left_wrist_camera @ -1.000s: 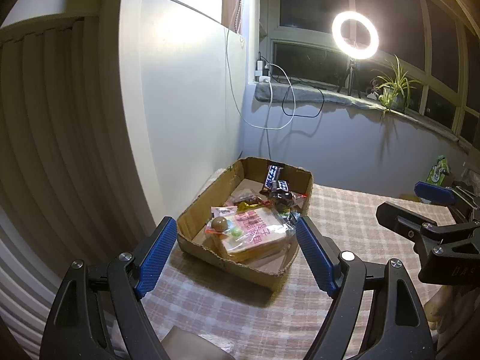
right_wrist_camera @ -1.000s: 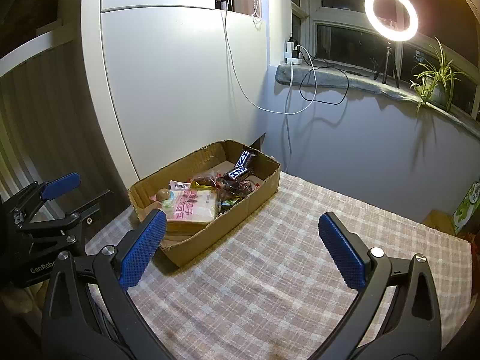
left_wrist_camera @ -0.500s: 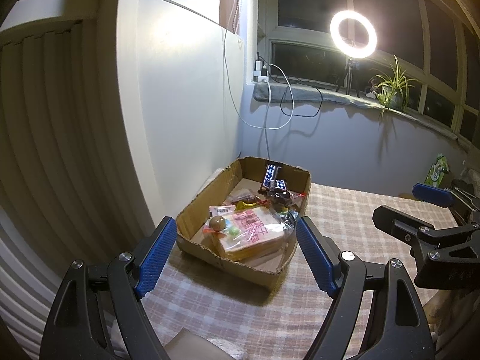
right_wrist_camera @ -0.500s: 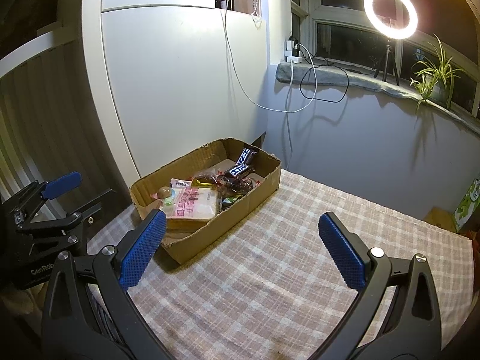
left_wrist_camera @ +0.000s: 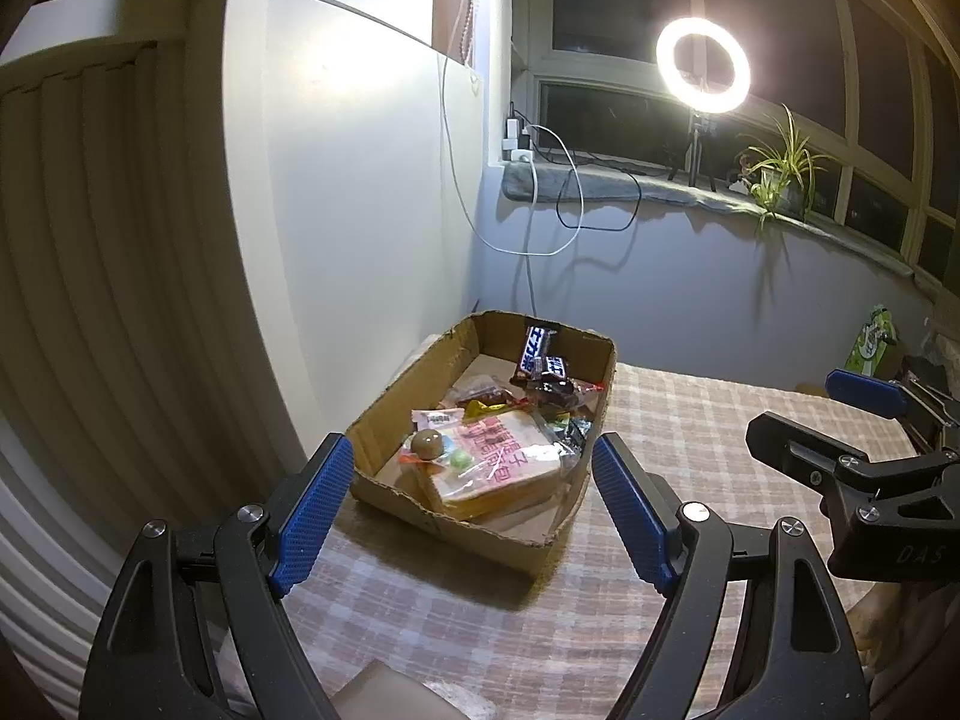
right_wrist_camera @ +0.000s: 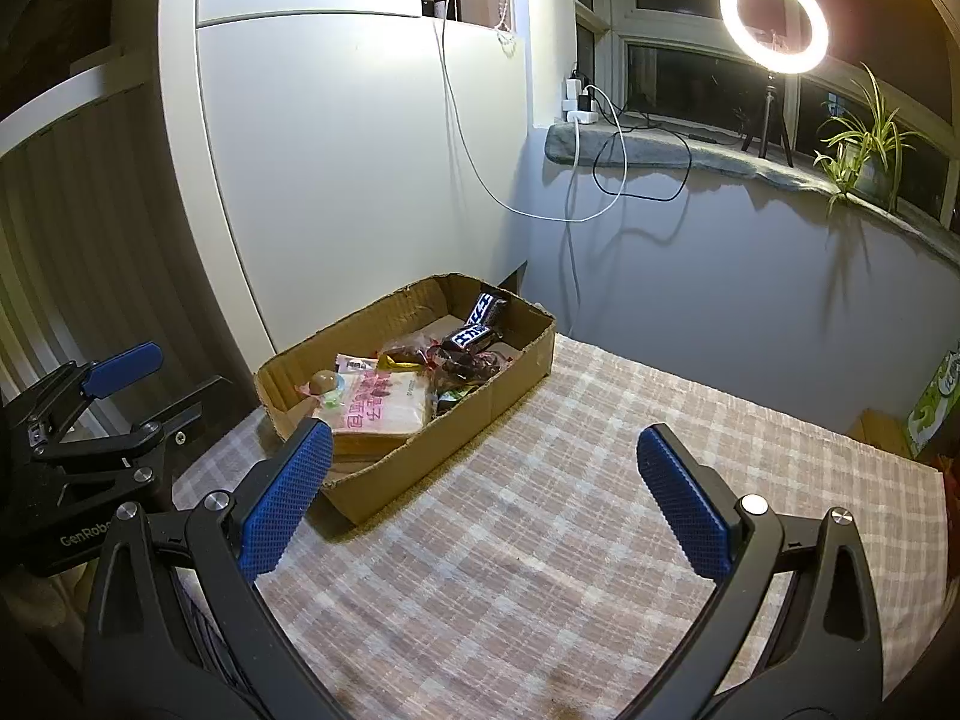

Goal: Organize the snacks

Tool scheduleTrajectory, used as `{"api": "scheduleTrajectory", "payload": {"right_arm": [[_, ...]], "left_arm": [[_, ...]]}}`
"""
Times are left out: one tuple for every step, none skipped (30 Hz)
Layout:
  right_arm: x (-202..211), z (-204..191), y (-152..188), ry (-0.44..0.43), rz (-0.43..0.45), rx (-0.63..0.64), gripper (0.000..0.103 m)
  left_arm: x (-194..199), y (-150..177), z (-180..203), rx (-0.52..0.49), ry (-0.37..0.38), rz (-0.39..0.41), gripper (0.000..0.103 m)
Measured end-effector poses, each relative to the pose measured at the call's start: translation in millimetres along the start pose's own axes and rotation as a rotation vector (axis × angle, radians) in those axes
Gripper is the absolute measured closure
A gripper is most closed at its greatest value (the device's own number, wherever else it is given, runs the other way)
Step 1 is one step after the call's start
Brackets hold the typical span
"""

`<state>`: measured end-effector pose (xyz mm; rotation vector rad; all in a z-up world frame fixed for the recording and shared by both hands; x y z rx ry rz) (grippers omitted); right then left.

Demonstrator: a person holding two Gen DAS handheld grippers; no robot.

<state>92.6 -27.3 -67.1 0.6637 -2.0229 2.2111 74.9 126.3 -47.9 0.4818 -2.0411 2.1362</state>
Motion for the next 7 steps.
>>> {"api": "scheduleTrajectory", "payload": {"right_arm": [[-0.2,0.0,0.1,-0.001,-0.001,-0.001,0.0],[-0.3,0.0,0.2,-0.001,-0.002,-0.001,0.0],[0.0,0.3,0.5,0.0,-0.002,-0.001,0.0],[-0.1,0.4,0.5,0.0,-0.001,-0.001,0.0],[-0.1,0.5,0.7,-0.001,-0.002,-0.002,0.0],[0.0,0.5,0.5,-0.002,-0.002,-0.002,0.0],[0.1,0.6,0.6,0.001,-0.002,-0.001,0.0]], "left_arm": [[0.4,0.1,0.5,-0.003,-0.002,0.002,0.021],[0.5,0.1,0.8,-0.004,-0.001,0.003,0.021],[0.5,0.3,1.0,-0.003,-0.001,0.002,0.021],[0.8,0.4,1.4,-0.004,-0.002,0.001,0.021],[0.8,0.5,1.1,-0.004,-0.002,0.0,0.021],[0.7,0.7,1.4,-0.004,-0.002,-0.001,0.021],[0.7,0.8,1.5,-0.005,-0.003,-0.002,0.021]]}}
Point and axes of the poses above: each gripper's, at about its wrist camera, not at the fingertips, and x roughly against the way its jaws point, z to its right, y to its underside, the point moved 4 cm from there along -x, roughly the way its jaws point, and after that the axes turned 13 degrees about z, right-handed, at the moved point
